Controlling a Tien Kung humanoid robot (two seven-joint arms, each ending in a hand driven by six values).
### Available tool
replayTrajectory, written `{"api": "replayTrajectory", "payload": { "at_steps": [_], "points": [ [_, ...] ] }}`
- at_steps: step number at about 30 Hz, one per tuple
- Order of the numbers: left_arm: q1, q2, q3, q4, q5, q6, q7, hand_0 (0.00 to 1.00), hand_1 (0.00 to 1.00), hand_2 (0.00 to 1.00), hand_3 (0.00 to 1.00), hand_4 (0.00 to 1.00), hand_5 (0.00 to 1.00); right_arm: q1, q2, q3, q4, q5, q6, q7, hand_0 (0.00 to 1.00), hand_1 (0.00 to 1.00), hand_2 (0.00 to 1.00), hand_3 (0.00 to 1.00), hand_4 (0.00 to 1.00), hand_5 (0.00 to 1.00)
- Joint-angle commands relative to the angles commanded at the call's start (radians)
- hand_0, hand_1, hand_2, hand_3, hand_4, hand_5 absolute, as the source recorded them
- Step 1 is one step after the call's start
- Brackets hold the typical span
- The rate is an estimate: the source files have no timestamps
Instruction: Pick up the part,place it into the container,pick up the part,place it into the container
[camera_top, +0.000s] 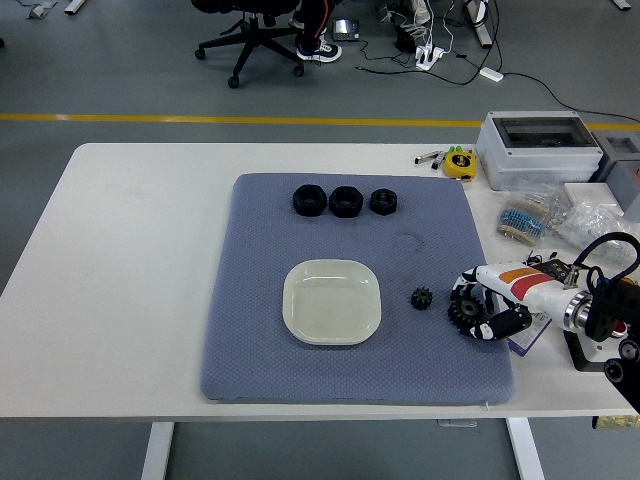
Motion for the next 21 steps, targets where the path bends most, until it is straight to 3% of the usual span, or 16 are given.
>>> {"api": "replayTrajectory", "payload": {
  "at_steps": [5,6,12,21],
  "points": [
    [0.005,0.002,-0.003,0.000,0.006,-0.002,0.002,0.702,0.684,0.680,0.563,0.640,0.587,-0.002,-0.002,0.000,0.029,0.022,-0.016,-0.001,0.049,0.171,0.307,0.428,0.319,0.002],
    [0.005,0.002,-0.005,0.000,0.009,-0.002,0.002,0.700,0.681,0.680,0.562,0.640,0.585,-0.003,-0.002,-0.002,0.038,0.030,-0.021,-0.001,0.041,0.138,0.273,0.398,0.266,0.002],
    [0.008,0.004,-0.009,0.001,0.015,-0.002,0.004,0.699,0.680,0.679,0.561,0.640,0.585,0.000,-0.002,-0.011,0.088,0.052,-0.038,0.003,0.042,0.134,0.266,0.389,0.239,0.002],
    [0.001,0.005,0.002,0.001,-0.003,0.001,0.000,0.698,0.679,0.677,0.561,0.641,0.588,0.029,-0.007,-0.030,0.141,0.057,-0.046,-0.004,0.038,0.120,0.256,0.378,0.250,0.029]
  ]
}}
